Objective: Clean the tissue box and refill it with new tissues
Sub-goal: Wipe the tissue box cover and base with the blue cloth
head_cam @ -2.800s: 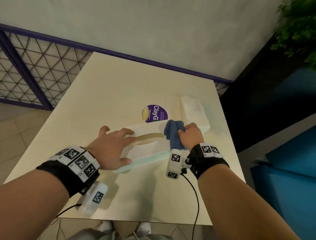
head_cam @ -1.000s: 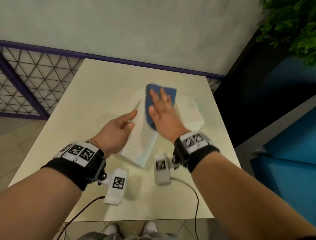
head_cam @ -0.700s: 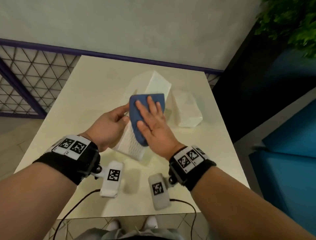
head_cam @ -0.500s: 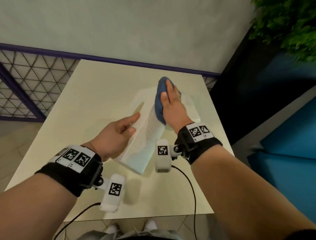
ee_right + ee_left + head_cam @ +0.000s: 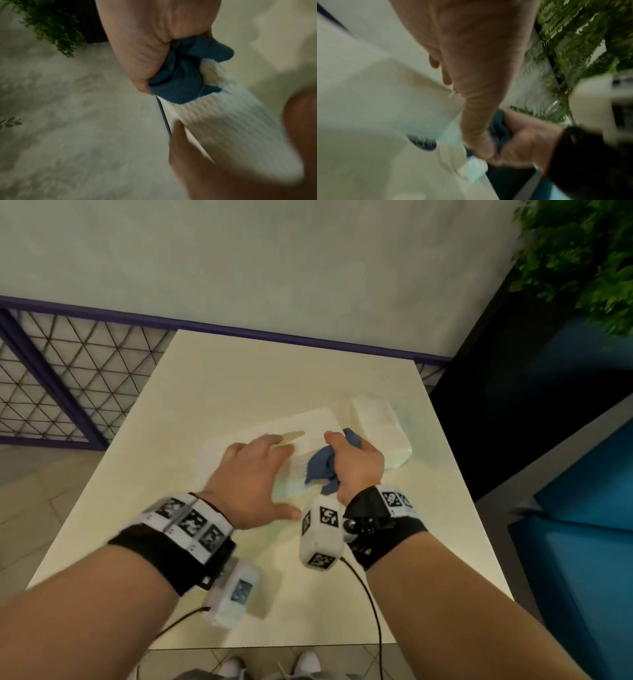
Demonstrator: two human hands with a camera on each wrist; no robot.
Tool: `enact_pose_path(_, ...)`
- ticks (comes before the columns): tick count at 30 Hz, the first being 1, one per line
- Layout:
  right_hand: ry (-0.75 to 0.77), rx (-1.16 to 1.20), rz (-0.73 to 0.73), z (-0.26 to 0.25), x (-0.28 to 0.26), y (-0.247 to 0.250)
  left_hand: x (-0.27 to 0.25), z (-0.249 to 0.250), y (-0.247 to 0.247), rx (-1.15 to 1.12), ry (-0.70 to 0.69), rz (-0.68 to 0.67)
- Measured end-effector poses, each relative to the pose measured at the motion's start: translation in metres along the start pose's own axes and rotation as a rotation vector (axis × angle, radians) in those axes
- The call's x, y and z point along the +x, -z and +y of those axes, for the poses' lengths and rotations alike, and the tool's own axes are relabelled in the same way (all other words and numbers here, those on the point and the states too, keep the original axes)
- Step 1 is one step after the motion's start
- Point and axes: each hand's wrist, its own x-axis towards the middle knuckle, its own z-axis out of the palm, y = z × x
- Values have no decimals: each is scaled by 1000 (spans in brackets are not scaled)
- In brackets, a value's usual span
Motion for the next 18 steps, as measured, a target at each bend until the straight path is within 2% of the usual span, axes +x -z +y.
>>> enact_pose_path(2, -13, 92, -30, 2, -12, -9, 2, 19, -13, 89, -6, 124)
enact_pose_path(3, -5, 133, -69, 0, -18, -12, 5, 23, -18, 88, 8, 227)
enact_pose_path(5, 52, 157, -183, -3, -30, -11, 12, 20, -20, 28, 38, 418)
enact_pose_path(7, 139, 146, -262, -3, -31, -1, 18, 8, -13, -88, 70, 538)
enact_pose_path(10, 230, 166, -191, -15, -22, 21, 18, -8, 0, -285, 83, 554)
enact_pose_path(13, 273, 180, -93, -42, -11, 38, 16, -19, 4, -335, 99, 549)
enact_pose_path(16, 402, 96, -137, -61, -16, 29, 13, -15, 6, -401, 182, 517)
enact_pose_path(18, 541, -120, -261, -60, -33, 9, 12, -6, 7, -447, 225, 536)
